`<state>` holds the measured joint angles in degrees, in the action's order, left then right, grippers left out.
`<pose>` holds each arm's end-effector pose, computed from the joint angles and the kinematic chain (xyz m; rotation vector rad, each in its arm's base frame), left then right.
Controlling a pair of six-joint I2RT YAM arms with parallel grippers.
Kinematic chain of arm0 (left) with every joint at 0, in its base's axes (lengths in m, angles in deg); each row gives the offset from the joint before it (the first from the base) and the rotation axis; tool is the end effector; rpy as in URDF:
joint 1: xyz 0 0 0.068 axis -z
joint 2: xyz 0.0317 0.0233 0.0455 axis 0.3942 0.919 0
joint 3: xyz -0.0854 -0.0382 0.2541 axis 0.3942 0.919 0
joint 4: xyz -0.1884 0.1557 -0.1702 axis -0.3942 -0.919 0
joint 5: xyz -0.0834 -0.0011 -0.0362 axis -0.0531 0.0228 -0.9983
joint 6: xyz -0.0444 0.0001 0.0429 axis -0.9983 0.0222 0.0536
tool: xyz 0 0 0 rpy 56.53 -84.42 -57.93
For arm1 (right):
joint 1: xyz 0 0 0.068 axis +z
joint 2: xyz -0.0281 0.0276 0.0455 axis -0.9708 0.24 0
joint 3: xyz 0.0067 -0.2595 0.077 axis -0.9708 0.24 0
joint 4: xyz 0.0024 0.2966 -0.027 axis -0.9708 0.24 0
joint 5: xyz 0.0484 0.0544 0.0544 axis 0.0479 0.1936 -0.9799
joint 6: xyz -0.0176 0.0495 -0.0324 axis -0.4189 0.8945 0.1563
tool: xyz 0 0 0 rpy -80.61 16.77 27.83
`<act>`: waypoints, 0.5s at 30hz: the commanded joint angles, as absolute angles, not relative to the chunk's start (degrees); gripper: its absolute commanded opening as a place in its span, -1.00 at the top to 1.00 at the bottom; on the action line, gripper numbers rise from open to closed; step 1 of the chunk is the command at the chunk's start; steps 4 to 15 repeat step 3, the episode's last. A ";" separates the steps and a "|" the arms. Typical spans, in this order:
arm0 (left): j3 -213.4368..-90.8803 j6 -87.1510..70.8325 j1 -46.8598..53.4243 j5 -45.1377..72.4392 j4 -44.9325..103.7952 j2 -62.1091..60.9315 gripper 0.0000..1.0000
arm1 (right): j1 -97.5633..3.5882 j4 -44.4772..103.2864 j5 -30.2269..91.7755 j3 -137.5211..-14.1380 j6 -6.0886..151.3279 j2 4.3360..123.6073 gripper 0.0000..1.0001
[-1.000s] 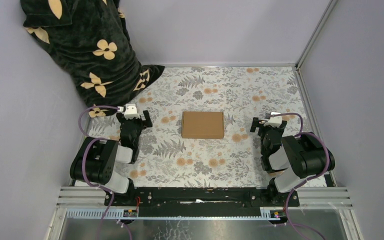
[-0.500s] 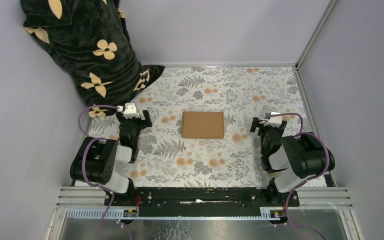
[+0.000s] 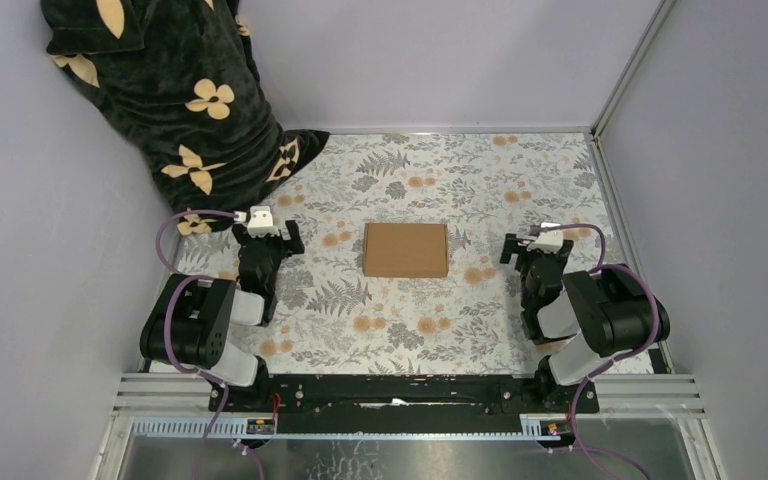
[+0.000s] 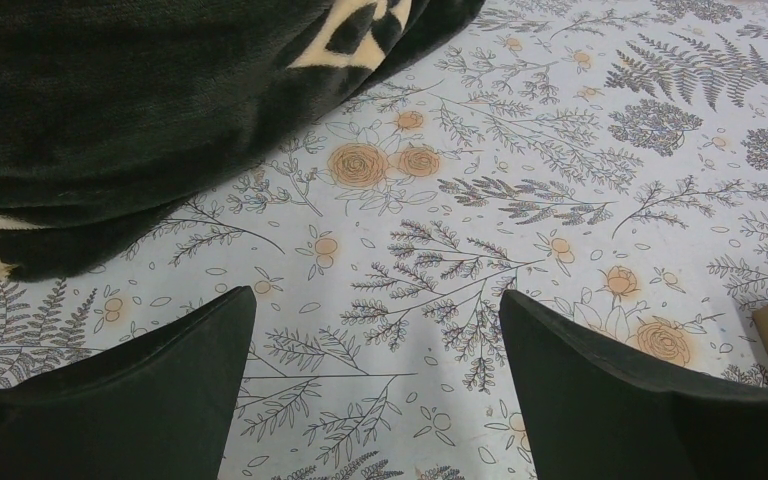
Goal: Fold the paper box
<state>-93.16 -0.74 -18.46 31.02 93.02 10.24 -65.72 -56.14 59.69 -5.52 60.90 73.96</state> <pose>0.2615 -0.0143 0.1058 -0.1098 1.6943 0.0188 0.2226 0.0237 0.0954 0.0787 1.5859 -0.2192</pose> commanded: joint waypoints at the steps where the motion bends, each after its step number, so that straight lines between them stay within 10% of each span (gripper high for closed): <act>1: -94.33 -0.09 -18.91 30.69 94.08 10.59 -0.97 | -66.40 -52.72 58.78 -8.65 60.81 72.19 -0.99; 15: -94.32 -0.10 -18.91 30.67 94.12 10.61 -0.97 | -66.45 -53.95 58.73 -8.38 60.89 72.57 -0.99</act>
